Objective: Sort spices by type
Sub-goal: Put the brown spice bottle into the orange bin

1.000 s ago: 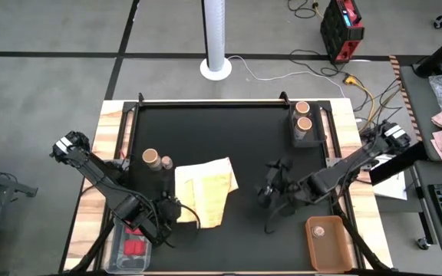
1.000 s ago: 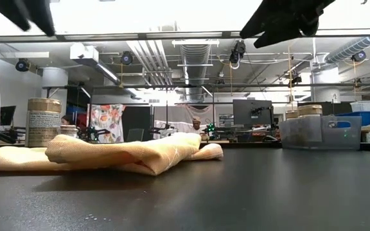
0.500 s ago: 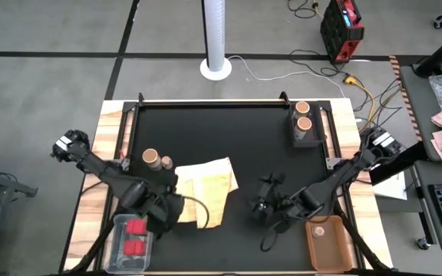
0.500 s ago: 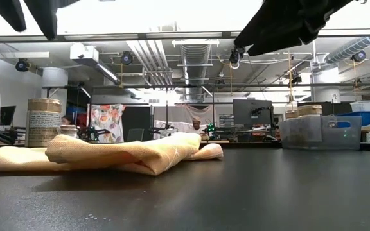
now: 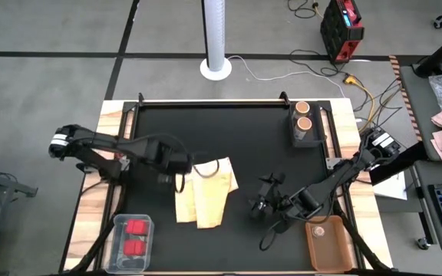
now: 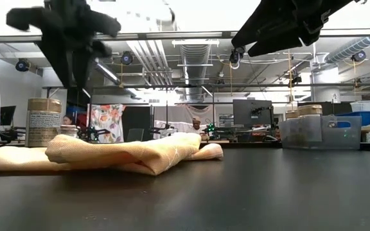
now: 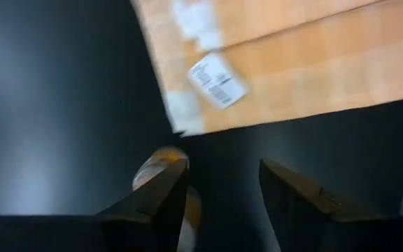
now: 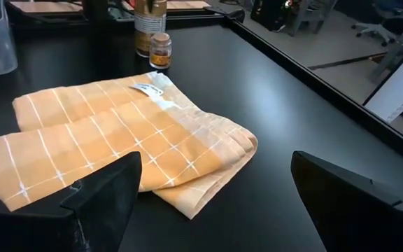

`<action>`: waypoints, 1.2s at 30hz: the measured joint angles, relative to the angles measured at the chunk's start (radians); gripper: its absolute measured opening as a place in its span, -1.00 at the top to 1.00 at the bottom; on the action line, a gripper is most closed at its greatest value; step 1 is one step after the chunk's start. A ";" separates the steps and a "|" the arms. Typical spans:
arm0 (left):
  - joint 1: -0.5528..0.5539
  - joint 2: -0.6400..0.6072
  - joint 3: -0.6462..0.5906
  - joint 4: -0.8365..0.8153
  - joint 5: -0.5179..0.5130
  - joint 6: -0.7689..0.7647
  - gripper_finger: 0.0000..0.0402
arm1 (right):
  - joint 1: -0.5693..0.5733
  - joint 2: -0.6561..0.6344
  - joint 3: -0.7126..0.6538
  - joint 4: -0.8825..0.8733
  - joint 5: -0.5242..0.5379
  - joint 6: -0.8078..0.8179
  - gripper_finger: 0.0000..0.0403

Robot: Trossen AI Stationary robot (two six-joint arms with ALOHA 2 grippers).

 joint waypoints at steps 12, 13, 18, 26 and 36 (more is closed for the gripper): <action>0.213 -0.120 -0.274 0.208 0.001 0.132 0.18 | 0.000 0.000 -0.001 0.000 0.000 0.004 -0.78; 0.213 -0.129 -0.283 0.208 -0.001 0.131 0.18 | 0.000 0.000 -0.001 0.000 0.000 0.004 -0.78; 0.214 -0.141 -0.307 0.214 -0.009 0.124 0.18 | 0.000 0.000 -0.001 0.001 0.016 0.004 -0.78; 0.220 -0.109 -0.309 0.243 -0.044 0.132 -0.02 | -0.001 0.000 -0.001 0.014 0.016 0.004 -0.78; 0.221 -0.009 -0.313 0.244 -0.055 0.132 -0.18 | -0.001 0.000 -0.003 0.015 0.016 0.004 -0.78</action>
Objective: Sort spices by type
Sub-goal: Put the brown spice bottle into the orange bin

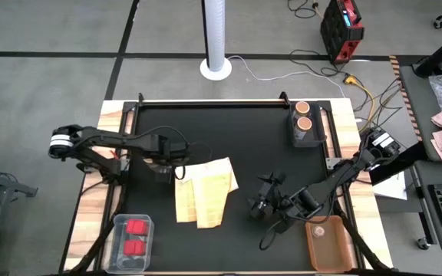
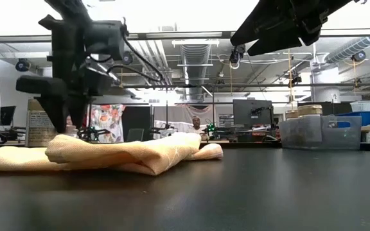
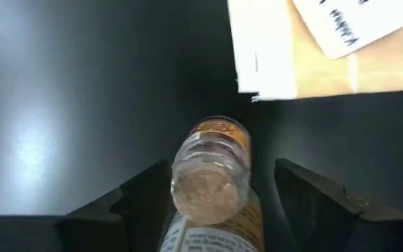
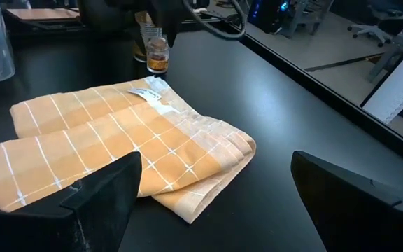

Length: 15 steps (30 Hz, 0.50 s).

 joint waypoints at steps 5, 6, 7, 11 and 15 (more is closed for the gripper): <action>0.000 0.053 -0.001 0.000 -0.017 0.000 -0.18 | 0.000 0.000 0.000 0.000 0.000 0.000 -0.78; 0.000 0.060 -0.001 0.000 -0.017 0.000 -0.18 | 0.000 0.000 0.000 0.000 0.000 0.000 -0.78; 0.000 0.066 -0.001 0.000 -0.017 0.000 -0.17 | 0.000 0.000 0.000 0.000 0.000 0.000 -0.78; 0.000 0.070 -0.001 0.009 -0.017 0.000 -0.12 | 0.000 0.000 -0.001 0.000 0.000 0.000 -0.78; 0.000 0.070 -0.001 0.008 -0.017 0.000 0.01 | 0.000 0.000 -0.005 0.000 0.000 0.002 -0.78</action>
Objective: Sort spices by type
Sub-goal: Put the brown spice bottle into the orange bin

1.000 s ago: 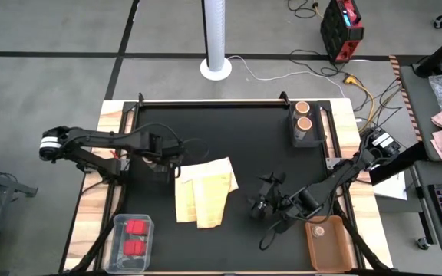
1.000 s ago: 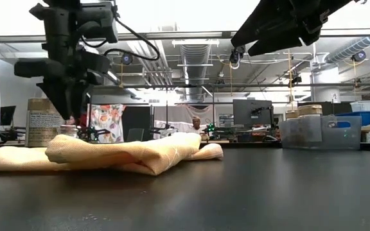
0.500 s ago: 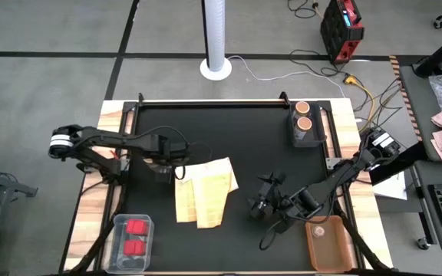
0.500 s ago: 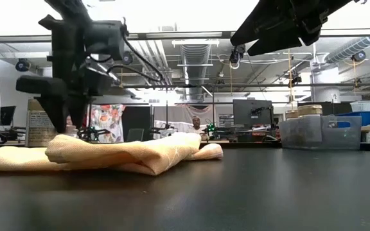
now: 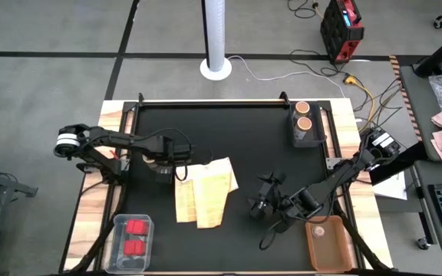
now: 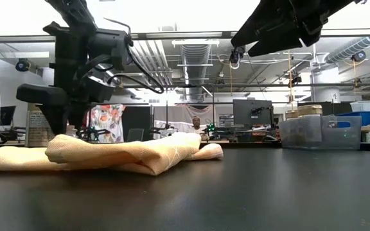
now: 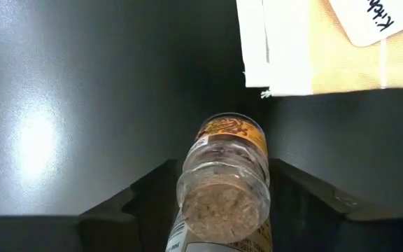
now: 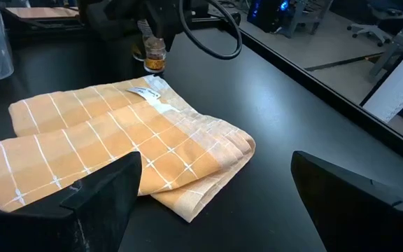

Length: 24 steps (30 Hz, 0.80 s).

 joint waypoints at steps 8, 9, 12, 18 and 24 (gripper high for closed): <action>-0.001 -0.004 0.003 0.004 -0.009 -0.003 0.19 | 0.000 0.000 -0.006 0.001 0.000 0.016 -0.78; -0.001 -0.003 0.006 0.003 -0.011 -0.003 0.19 | 0.000 0.000 -0.006 0.001 0.000 0.016 -0.78; -0.002 -0.003 0.020 0.016 -0.021 -0.004 0.19 | 0.000 0.000 -0.006 0.001 0.000 0.017 -0.78; -0.007 -0.007 0.084 0.001 -0.022 0.016 0.20 | -0.002 0.000 -0.007 0.001 0.000 0.017 -0.78; -0.046 -0.009 0.209 -0.016 -0.004 0.032 0.20 | -0.002 0.000 -0.007 0.001 -0.007 0.003 -0.78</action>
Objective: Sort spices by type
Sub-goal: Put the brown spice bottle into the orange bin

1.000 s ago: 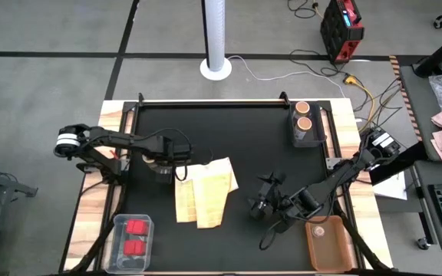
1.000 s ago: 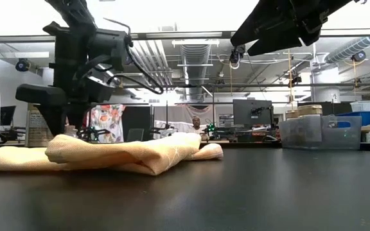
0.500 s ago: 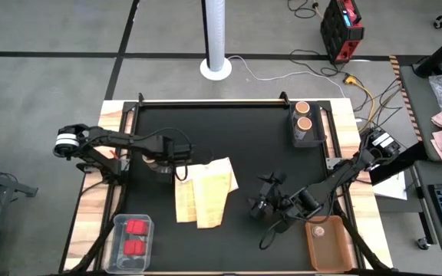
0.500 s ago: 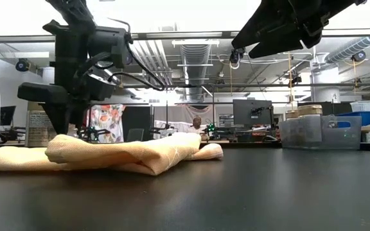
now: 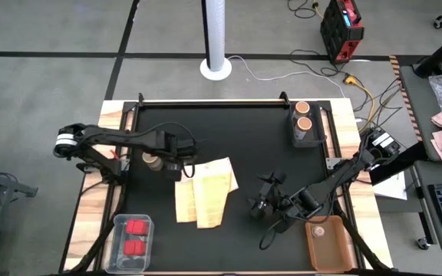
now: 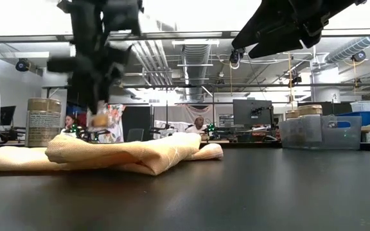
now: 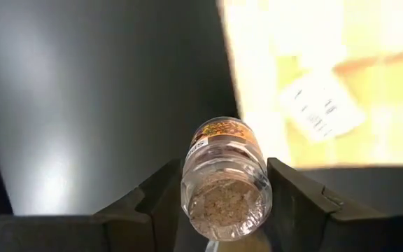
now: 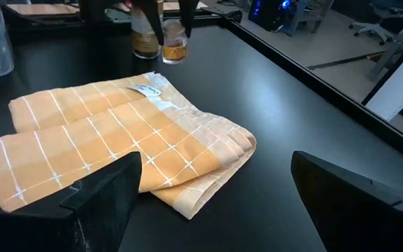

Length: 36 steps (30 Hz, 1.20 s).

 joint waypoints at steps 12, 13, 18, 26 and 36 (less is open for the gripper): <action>-0.245 0.001 0.106 0.462 0.074 0.030 0.11 | 0.000 0.030 0.000 0.186 -0.002 -0.227 -0.78; -0.263 0.001 0.096 0.506 0.069 0.038 0.11 | -0.001 0.040 0.003 0.224 -0.002 -0.274 -0.78; -0.289 0.003 0.079 0.632 0.066 0.046 0.15 | -0.010 0.083 0.069 0.263 -0.004 -0.402 -0.78; -0.290 0.006 0.078 0.706 0.064 0.047 0.15 | -0.024 0.147 0.183 0.253 -0.029 -0.471 -0.78; -0.290 0.006 0.077 0.741 0.067 0.039 0.15 | -0.062 0.163 0.212 0.194 -0.021 -0.442 -0.78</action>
